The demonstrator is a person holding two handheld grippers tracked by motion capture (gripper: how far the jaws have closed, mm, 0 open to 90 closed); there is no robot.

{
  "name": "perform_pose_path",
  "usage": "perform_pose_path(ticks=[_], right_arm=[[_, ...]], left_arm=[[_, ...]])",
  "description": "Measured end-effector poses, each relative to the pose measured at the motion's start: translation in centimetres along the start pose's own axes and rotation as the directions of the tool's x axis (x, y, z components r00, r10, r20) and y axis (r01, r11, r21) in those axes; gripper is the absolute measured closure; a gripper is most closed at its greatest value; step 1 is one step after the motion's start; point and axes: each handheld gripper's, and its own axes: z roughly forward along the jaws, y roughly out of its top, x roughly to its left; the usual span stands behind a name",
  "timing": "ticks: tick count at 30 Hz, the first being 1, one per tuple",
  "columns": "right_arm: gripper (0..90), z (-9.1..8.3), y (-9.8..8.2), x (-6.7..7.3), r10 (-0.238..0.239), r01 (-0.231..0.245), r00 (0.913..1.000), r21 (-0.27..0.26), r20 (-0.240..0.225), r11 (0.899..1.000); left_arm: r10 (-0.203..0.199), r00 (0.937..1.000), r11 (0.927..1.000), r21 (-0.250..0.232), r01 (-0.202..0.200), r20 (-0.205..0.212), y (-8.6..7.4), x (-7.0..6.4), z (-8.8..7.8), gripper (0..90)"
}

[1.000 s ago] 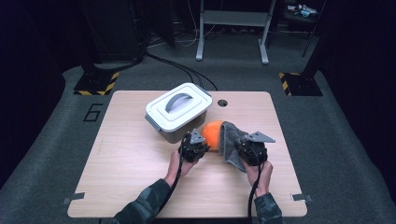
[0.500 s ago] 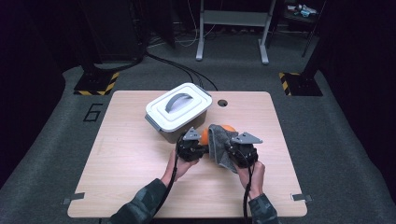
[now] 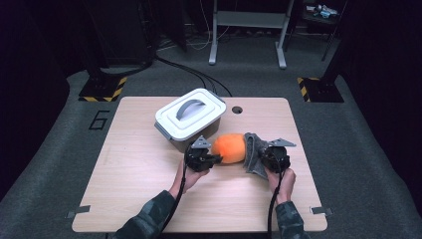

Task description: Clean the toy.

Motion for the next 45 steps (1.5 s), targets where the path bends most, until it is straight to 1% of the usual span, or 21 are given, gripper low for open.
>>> perform_pose_path(ticks=[2,3,4,6,8,10,12,14,15,16,19,23,24,27,33,34,35,38,41,42,45], right_arm=[[80.7,-0.9,0.1,0.1,0.000,0.000,1.0000,-0.026,-0.007,1.000],[80.7,-1.6,0.2,0.4,-0.003,0.002,0.9999,-0.041,-0.013,0.999],[80.7,-2.2,0.4,0.8,-0.010,0.008,0.9997,-0.065,-0.022,0.998],[80.7,-3.3,0.8,2.0,-0.037,0.032,0.9983,-0.096,-0.046,0.995],[80.7,-3.9,1.1,3.4,-0.070,0.062,0.9943,-0.105,-0.079,0.993],[80.7,-3.8,1.4,4.8,-0.107,0.093,0.9871,-0.115,-0.119,0.989],[80.7,-3.3,1.5,6.1,-0.147,0.133,0.9794,-0.107,-0.139,0.985],[80.8,-2.4,1.5,6.8,-0.166,0.155,0.9758,-0.085,-0.142,0.984],[80.8,-1.9,1.5,6.7,-0.171,0.161,0.9753,-0.081,-0.140,0.984],[80.8,-1.7,1.5,6.5,-0.155,0.146,0.9779,-0.073,-0.141,0.987],[80.9,-1.4,1.3,5.7,-0.140,0.132,0.9819,-0.064,-0.128,0.989],[80.9,-1.3,1.0,4.3,-0.126,0.123,0.9883,-0.048,-0.085,0.991],[80.9,-1.2,0.9,3.9,-0.112,0.109,0.9909,-0.046,-0.075,0.993],[80.9,-1.1,0.7,3.1,-0.108,0.106,0.9930,-0.037,-0.048,0.994],[80.9,-1.6,0.5,1.7,-0.090,0.090,0.9959,-0.027,-0.002,0.996],[80.9,-1.8,0.4,1.3,-0.085,0.085,0.9963,-0.027,0.011,0.996],[80.9,-2.2,0.5,0.3,-0.069,0.070,0.9971,-0.023,0.030,0.997],[80.9,-2.7,0.7,-1.1,-0.055,0.055,0.9961,-0.005,0.069,0.998],[80.9,-3.0,0.8,-2.4,-0.055,0.053,0.9913,0.018,0.120,0.998],[80.8,-3.0,0.8,-2.8,-0.039,0.037,0.9914,0.023,0.125,0.999],[80.7,-2.7,0.7,-3.9,-0.028,0.022,0.9877,0.043,0.154,0.999]], left_arm=[[-0.007,1.0000,1.0000,0.005,0.007,0.002,0.0,0.1,-0.1,86.0],[-0.001,1.0000,1.0000,0.005,0.001,-0.001,-0.1,0.2,-0.1,86.0],[-0.010,0.9999,0.9999,0.006,0.010,-0.003,-0.1,0.2,-0.1,86.0],[-0.011,0.9999,0.9999,0.010,0.011,-0.006,-0.2,0.3,-0.1,86.0],[-0.006,1.0000,0.9999,0.013,0.006,-0.007,-0.2,0.3,-0.1,85.9],[-0.009,0.9999,0.9998,0.016,0.009,-0.006,-0.2,0.3,-0.1,85.9],[-0.010,0.9999,0.9998,0.019,0.010,-0.006,-0.2,0.3,-0.1,85.9],[-0.004,1.0000,0.9998,0.020,0.005,-0.007,-0.3,0.4,-0.1,85.9],[-0.009,0.9999,0.9998,0.016,0.010,-0.006,-0.3,0.4,-0.1,85.8],[-0.004,1.0000,0.9998,0.019,0.004,-0.004,-0.4,0.4,-0.1,85.9],[0.002,1.0000,0.9997,0.024,-0.002,-0.001,-0.4,0.2,0.1,85.9],[0.009,1.0000,0.9995,0.029,-0.009,0.003,-0.3,0.1,0.2,85.8],[0.010,0.9999,0.9996,0.026,-0.010,0.003,-0.4,0.1,0.2,85.8],[0.005,1.0000,0.9995,0.030,-0.005,0.002,-0.5,0.3,0.1,85.8],[0.001,1.0000,0.9995,0.032,-0.001,0.001,-0.7,0.5,-0.1,85.7],[-0.003,1.0000,0.9994,0.035,0.003,0.000,-0.7,0.6,-0.2,85.7],[-0.007,1.0000,0.9994,0.033,0.007,0.001,-0.9,0.7,-0.2,85.7],[0.001,1.0000,0.9994,0.036,-0.001,-0.002,-0.9,0.7,-0.2,85.6],[0.001,1.0000,0.9993,0.036,-0.001,-0.003,-0.9,0.6,-0.2,85.6],[-0.002,1.0000,0.9993,0.038,0.003,-0.003,-1.0,0.6,-0.2,85.6],[-0.006,1.0000,0.9992,0.040,0.006,0.000,-1.1,0.6,-0.3,85.5]])
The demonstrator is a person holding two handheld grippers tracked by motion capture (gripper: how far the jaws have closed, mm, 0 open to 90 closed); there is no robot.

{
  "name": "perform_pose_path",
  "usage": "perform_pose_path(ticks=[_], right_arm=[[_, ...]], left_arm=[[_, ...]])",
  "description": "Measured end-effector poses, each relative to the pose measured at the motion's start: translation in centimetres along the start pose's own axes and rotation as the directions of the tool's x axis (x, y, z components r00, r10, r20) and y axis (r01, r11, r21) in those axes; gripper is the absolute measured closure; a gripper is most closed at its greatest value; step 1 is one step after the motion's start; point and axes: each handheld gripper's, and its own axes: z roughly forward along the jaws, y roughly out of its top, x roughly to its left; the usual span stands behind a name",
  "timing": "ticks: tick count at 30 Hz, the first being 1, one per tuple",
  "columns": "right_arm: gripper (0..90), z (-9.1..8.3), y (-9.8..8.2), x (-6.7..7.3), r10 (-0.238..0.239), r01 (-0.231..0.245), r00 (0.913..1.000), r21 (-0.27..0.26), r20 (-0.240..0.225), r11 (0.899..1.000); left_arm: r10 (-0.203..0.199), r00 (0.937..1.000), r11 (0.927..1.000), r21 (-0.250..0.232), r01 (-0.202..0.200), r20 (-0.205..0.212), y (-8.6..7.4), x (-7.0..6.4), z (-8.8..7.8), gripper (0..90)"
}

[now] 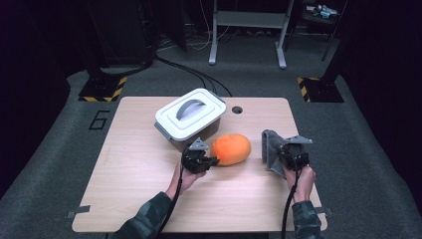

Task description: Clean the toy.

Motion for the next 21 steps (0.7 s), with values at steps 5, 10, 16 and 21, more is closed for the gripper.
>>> perform_pose_path(ticks=[5,10,16,21], right_arm=[[80.3,1.4,-0.3,-1.3,0.026,-0.027,0.9993,0.052,0.025,0.998],[78.8,2.7,-0.5,-2.2,0.063,-0.065,0.9975,0.089,0.034,0.994],[58.6,4.7,-1.0,-3.0,0.108,-0.109,0.9940,0.147,0.013,0.983],[32.1,3.4,-0.9,-2.9,0.121,-0.120,0.9927,0.099,-0.001,0.988]], left_arm=[[0.004,1.0000,0.9999,0.013,-0.004,0.002,-0.2,0.1,-0.1,85.4],[-0.006,1.0000,0.9997,0.023,0.006,0.007,-0.4,0.3,-0.2,85.1],[-0.007,1.0000,0.9997,0.025,0.007,0.002,-0.7,0.3,-0.2,84.6],[-0.010,0.9999,0.9997,0.023,0.010,-0.007,-0.8,0.3,-0.3,82.3]])
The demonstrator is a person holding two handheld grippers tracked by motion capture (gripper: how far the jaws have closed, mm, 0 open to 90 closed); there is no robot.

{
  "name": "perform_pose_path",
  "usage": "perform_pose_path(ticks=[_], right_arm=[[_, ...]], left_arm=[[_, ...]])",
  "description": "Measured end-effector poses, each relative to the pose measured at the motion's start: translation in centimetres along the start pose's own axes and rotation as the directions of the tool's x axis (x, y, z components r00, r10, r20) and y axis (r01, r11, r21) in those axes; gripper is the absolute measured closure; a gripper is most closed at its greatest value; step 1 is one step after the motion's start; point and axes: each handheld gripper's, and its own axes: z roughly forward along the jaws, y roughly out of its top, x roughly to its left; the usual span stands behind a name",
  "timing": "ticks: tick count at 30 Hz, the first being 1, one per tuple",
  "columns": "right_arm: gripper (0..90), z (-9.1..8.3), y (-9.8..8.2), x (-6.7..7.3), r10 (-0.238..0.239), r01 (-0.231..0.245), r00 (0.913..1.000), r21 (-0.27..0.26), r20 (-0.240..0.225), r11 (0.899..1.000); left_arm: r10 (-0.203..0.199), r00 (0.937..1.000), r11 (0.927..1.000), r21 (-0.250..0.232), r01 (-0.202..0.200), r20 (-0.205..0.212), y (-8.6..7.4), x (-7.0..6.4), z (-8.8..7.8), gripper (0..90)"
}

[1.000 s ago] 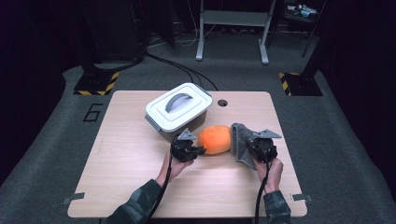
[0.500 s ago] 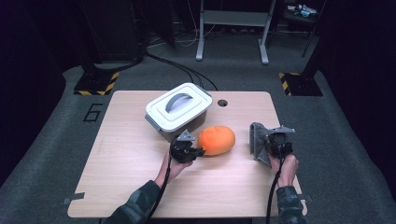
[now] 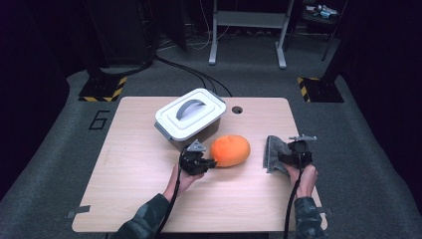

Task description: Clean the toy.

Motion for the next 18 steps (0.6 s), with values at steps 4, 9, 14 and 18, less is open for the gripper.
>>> perform_pose_path(ticks=[4,9,14,18], right_arm=[[19.3,-1.8,-0.1,0.6,-0.021,0.020,0.9993,-0.049,-0.030,0.999],[16.2,-3.1,-0.8,2.0,-0.050,0.041,0.9920,-0.080,-0.116,0.996],[15.7,-3.3,-1.5,3.2,-0.074,0.061,0.9843,-0.085,-0.160,0.995],[15.6,-3.3,-1.9,3.9,-0.087,0.071,0.9777,-0.085,-0.191,0.994]], left_arm=[[0.004,0.9999,1.0000,0.001,-0.004,-0.009,-0.1,-0.2,0.0,78.1],[-0.005,0.9996,0.9998,0.019,0.005,-0.027,-0.2,-0.1,-0.3,60.4],[-0.030,0.9989,0.9990,0.031,0.031,-0.035,-0.6,0.1,-0.3,47.7],[-0.016,0.9990,0.9992,0.036,0.017,-0.041,-0.7,0.1,-0.4,40.1]])
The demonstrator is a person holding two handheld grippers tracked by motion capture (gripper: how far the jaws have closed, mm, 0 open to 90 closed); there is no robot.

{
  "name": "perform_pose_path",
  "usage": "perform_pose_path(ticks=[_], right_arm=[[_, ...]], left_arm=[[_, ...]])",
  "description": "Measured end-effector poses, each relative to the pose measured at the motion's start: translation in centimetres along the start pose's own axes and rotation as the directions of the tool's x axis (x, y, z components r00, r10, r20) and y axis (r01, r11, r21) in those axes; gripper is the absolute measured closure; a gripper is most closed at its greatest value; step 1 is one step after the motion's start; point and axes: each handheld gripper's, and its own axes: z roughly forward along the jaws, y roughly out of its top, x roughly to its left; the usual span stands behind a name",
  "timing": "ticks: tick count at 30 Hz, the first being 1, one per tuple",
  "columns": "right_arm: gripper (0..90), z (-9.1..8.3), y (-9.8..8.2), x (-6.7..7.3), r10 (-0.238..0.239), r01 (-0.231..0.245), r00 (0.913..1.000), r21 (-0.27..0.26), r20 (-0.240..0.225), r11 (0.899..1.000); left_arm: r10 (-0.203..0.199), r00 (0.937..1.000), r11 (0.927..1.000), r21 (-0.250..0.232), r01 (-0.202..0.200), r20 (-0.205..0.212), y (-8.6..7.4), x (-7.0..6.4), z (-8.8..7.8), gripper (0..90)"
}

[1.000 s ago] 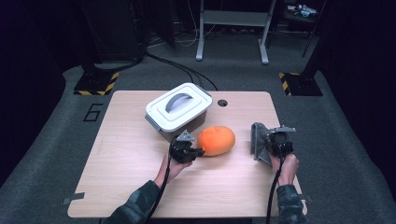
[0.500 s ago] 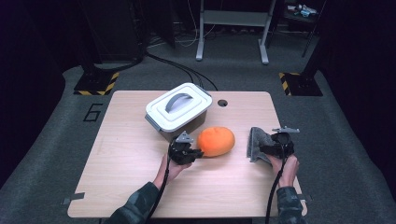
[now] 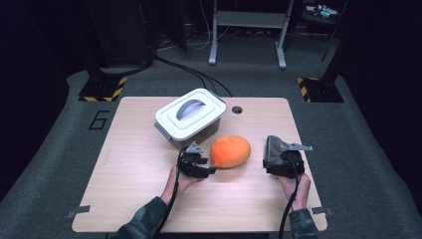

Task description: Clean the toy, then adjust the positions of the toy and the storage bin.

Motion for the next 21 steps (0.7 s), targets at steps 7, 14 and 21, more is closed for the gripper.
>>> perform_pose_path(ticks=[7,14,21], right_arm=[[15.4,0.3,-0.4,0.6,-0.010,0.010,0.9994,0.009,-0.033,1.000],[15.2,0.6,-0.4,1.4,-0.023,0.024,0.9973,0.015,-0.070,1.000],[14.8,0.8,-0.2,2.0,-0.043,0.045,0.9944,0.017,-0.096,0.999]], left_arm=[[-0.001,0.9998,1.0000,-0.008,0.001,-0.020,-0.1,-0.2,-0.5,32.8],[0.018,0.9983,0.9998,0.009,-0.017,-0.056,-0.6,-0.3,-1.1,23.3],[0.020,0.9960,0.9997,0.016,-0.018,-0.087,-1.3,-0.1,-1.6,17.8]])
